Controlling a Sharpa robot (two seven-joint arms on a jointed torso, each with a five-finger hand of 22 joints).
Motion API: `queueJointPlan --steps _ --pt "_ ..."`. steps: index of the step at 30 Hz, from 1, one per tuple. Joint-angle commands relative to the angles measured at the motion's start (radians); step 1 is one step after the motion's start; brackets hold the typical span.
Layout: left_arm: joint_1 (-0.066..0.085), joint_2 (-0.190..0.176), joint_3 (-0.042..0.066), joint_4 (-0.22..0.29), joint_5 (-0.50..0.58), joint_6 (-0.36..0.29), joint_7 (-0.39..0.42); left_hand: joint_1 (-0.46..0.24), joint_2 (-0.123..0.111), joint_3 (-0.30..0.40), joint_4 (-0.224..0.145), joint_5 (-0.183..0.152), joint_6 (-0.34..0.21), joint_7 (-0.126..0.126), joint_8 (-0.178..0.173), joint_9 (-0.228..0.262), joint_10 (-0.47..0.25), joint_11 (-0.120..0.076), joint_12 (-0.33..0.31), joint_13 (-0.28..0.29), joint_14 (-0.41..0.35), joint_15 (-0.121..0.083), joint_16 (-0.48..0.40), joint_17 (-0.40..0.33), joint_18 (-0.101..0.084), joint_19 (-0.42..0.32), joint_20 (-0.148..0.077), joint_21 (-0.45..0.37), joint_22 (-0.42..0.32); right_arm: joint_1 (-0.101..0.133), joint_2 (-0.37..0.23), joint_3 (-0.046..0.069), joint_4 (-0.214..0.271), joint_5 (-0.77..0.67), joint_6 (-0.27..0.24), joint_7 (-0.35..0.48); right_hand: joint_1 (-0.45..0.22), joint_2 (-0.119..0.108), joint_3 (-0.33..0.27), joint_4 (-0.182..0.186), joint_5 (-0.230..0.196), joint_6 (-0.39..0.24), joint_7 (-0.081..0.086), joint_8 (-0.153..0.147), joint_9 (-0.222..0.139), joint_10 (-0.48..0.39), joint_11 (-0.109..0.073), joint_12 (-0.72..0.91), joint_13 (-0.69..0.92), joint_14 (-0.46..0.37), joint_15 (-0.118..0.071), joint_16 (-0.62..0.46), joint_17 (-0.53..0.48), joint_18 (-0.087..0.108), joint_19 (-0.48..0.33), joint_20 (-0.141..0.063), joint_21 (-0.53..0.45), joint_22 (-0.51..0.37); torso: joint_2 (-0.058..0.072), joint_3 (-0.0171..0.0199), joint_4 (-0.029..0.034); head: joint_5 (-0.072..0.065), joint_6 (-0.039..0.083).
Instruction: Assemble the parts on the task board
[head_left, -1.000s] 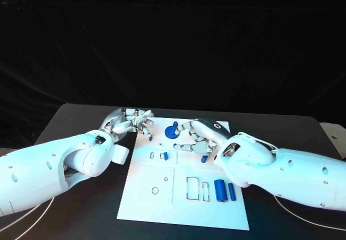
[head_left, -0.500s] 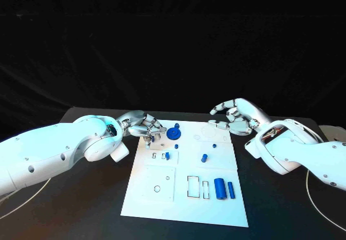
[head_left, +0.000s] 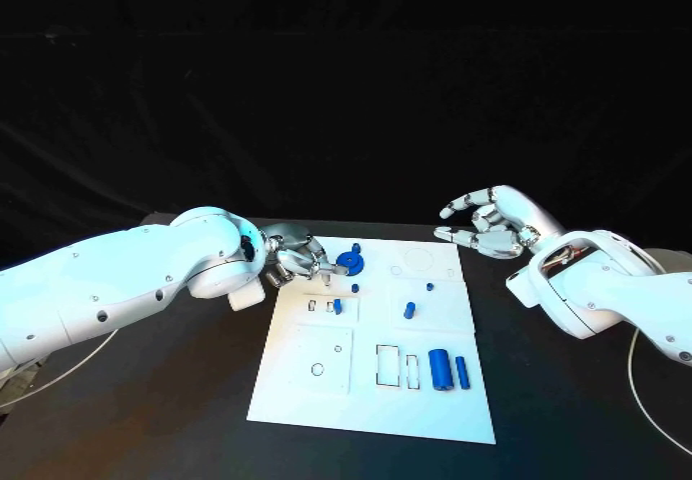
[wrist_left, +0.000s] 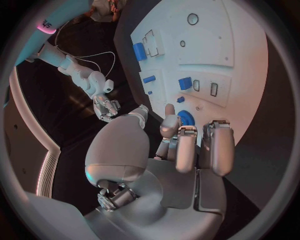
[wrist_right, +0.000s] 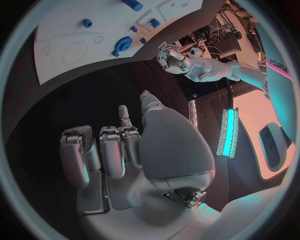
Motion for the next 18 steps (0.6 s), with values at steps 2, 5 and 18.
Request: queueJointPlan --steps 2,5,18 --pt "0.014 0.031 -0.007 -0.024 -0.078 0.065 -0.142 -0.021 0.010 -0.030 0.001 -0.002 0.005 -0.010 0.011 0.010 0.053 -0.008 0.061 0.089 0.105 -0.012 0.003 0.263 -0.022 0.015 -0.011 0.013 0.033 0.000 -0.003 0.000 -0.002 0.003 0.018 -0.008 0.008 -0.002 0.005 0.002 0.007 0.007 -0.002 0.004 0.001 0.038 -0.008 0.006 0.198 0.086 -0.008 -0.005 0.180 -0.012 0.099 -0.008 -0.003 0.258 -0.003 0.0016 0.0005 0.000 -0.008" --pt "0.022 0.050 -0.013 -0.039 -0.092 0.089 -0.164 -0.031 0.023 -0.043 0.001 -0.002 0.014 -0.015 0.016 0.016 0.064 -0.012 0.074 0.108 0.105 -0.015 0.003 0.263 -0.024 0.019 -0.014 0.017 0.041 0.000 -0.005 -0.001 -0.003 0.002 0.020 -0.013 0.008 -0.002 0.005 0.002 0.007 0.007 -0.002 0.004 0.001 0.038 -0.008 0.006 0.198 0.086 -0.008 -0.005 0.180 -0.012 0.099 -0.008 -0.003 0.258 -0.002 0.0016 0.0002 -0.002 -0.010" --pt "0.041 0.135 -0.042 -0.111 -0.127 0.202 -0.215 -0.033 0.038 -0.051 0.000 -0.001 0.018 -0.018 0.018 0.024 0.056 -0.015 0.069 0.098 0.105 -0.019 0.003 0.263 -0.026 0.023 -0.017 0.022 0.053 0.000 -0.008 -0.002 -0.006 -0.006 0.024 -0.032 0.008 -0.005 0.006 0.002 0.015 0.006 -0.003 0.006 0.001 0.038 -0.009 0.006 0.197 0.085 -0.010 -0.006 0.178 -0.011 0.098 -0.010 -0.005 0.256 0.002 0.0001 0.0018 0.001 -0.018"
